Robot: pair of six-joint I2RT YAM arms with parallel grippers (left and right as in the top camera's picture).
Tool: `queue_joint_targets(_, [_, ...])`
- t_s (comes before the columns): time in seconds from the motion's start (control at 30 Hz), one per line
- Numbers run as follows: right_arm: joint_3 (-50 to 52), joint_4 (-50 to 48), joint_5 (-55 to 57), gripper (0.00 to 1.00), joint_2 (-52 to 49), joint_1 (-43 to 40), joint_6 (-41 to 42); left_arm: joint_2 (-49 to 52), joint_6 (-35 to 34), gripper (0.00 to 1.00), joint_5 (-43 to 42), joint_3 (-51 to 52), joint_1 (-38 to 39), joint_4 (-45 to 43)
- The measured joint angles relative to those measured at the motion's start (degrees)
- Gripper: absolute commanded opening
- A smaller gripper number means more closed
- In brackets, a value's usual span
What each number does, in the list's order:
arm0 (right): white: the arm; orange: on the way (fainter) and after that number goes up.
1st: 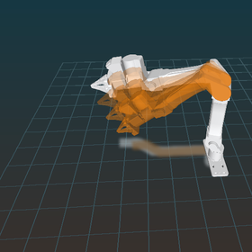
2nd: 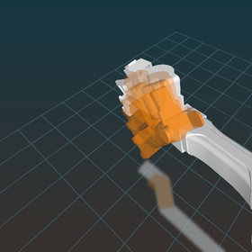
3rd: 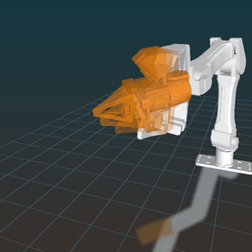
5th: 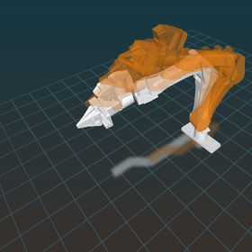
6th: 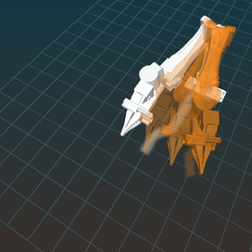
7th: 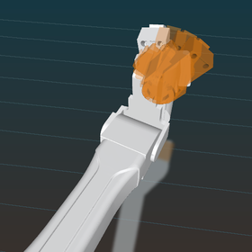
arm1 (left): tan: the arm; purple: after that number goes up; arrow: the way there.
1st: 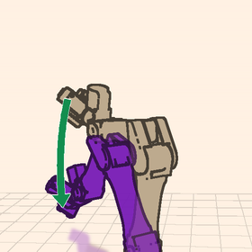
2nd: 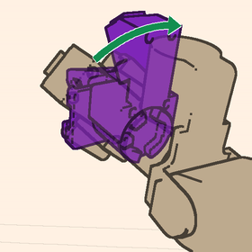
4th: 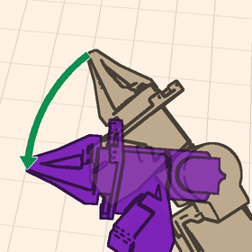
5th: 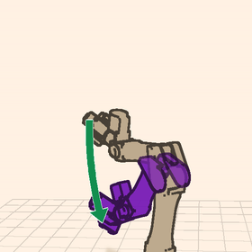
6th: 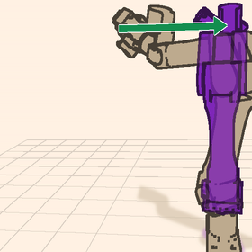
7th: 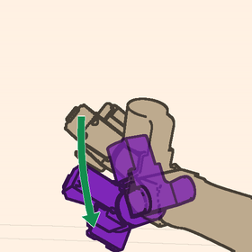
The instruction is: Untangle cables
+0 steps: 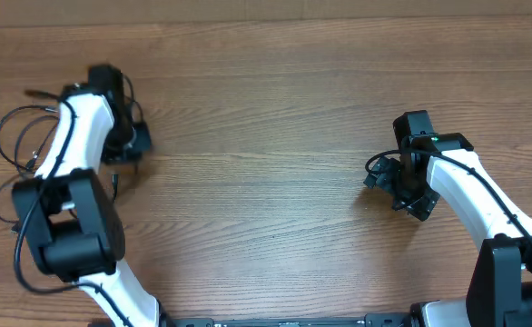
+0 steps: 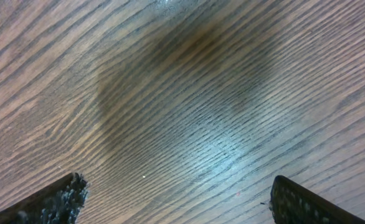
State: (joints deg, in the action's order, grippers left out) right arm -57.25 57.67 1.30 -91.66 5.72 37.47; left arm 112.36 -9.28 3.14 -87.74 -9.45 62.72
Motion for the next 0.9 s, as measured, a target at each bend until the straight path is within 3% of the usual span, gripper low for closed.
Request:
queue_joint_targets(0.2, [0.0,0.0,0.0,0.93,0.0,0.0,0.0,-8.8,0.1,0.04,4.5,-11.1,0.0,1.4])
queue_joint_targets(0.4, [0.0,0.0,0.0,0.93,0.0,0.0,0.0,-14.1,-0.9,0.04,12.5,-12.9,-3.1,2.3])
queue_joint_targets(0.53, [0.0,0.0,0.0,0.93,0.0,0.0,0.0,-14.2,-2.4,0.22,13.3,-12.9,-6.0,3.6])
queue_joint_targets(0.63, [0.0,0.0,0.0,0.93,0.0,0.0,0.0,-14.2,-2.8,0.23,11.3,-12.7,-5.9,3.5])
queue_joint_targets(0.7, [0.0,0.0,0.0,0.93,0.0,0.0,0.0,-14.2,-2.8,0.28,10.3,-12.2,-5.9,3.4])
queue_joint_targets(0.77, [0.0,0.0,0.0,0.93,0.0,0.0,0.0,-14.2,-2.8,0.4,9.6,-10.9,-5.9,3.3])
queue_joint_targets(0.8, [0.0,0.0,0.0,0.93,0.0,0.0,0.0,-14.2,-2.9,0.55,9.3,-9.7,-5.9,3.3])
queue_joint_targets(0.9, [0.0,0.0,0.0,0.93,0.0,0.0,0.0,-14.1,-3.0,0.66,7.9,-5.7,-5.9,2.4])
